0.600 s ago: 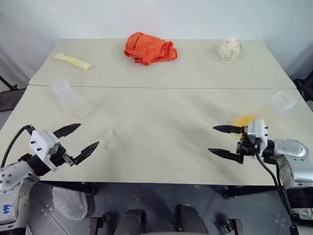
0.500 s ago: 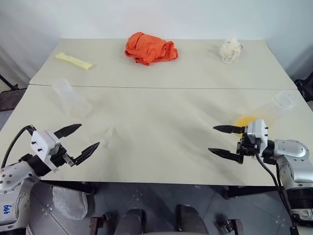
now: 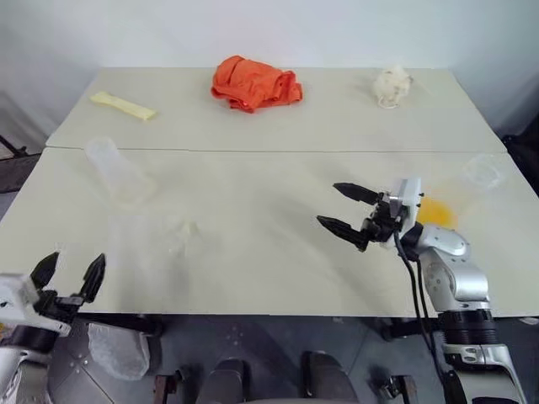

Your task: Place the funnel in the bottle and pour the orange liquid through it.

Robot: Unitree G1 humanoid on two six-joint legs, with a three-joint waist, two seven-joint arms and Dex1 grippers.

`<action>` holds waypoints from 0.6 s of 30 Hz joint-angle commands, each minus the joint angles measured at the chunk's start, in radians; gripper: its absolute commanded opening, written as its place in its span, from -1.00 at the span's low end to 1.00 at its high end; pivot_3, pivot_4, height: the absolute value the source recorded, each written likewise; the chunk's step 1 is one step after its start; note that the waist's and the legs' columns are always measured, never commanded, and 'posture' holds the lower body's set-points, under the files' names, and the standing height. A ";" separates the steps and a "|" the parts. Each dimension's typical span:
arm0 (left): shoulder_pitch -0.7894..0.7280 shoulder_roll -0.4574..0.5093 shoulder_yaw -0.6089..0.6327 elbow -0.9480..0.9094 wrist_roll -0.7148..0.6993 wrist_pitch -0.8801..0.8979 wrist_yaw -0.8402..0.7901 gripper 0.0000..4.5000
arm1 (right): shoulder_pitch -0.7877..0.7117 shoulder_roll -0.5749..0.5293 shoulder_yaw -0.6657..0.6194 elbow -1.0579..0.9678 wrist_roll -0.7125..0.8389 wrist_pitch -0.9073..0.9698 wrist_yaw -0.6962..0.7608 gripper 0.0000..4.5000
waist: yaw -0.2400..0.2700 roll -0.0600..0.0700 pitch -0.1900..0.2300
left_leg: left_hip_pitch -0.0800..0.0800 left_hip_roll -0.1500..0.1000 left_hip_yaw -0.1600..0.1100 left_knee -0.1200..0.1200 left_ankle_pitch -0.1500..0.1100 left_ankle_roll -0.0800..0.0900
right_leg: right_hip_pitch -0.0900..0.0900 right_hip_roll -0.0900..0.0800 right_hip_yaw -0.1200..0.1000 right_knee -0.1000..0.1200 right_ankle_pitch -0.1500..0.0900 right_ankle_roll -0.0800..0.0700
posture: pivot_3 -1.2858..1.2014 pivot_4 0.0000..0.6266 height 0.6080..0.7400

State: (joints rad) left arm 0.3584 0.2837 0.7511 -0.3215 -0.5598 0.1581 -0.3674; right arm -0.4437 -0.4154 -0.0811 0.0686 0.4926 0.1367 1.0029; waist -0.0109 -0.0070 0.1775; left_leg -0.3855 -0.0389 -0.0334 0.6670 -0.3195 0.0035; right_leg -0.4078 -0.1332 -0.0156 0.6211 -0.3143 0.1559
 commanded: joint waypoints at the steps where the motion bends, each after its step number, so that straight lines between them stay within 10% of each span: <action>1: 0.013 -0.044 0.036 -0.089 -0.055 0.002 0.091 1.00 | -0.056 0.013 0.011 -0.016 -0.010 0.014 -0.043 0.99 | 0.011 0.000 0.000 | 0.000 0.000 0.000 0.000 0.000 0.000 | 0.000 0.000 0.000 0.000 0.000 0.000 | 0.03 -0.52 1.00; 18: -0.579 0.298 -0.159 0.131 -0.005 0.326 0.283 1.00 | -0.015 0.005 0.043 -0.063 -0.017 0.008 0.019 0.99 | -0.002 -0.002 -0.001 | 0.000 -0.001 0.000 0.000 -0.001 0.001 | -0.001 0.002 -0.001 0.006 0.000 0.000 | 0.03 -0.52 1.00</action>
State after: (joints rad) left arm -0.1857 0.5506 0.6021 -0.2235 -0.5943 0.4856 -0.0836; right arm -0.4548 -0.4137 -0.0427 0.0587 0.4533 0.1425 1.0186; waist -0.0126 -0.0093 0.1760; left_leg -0.3856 -0.0393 -0.0331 0.6665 -0.3202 0.0041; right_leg -0.4096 -0.1314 -0.0171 0.6274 -0.3141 0.1563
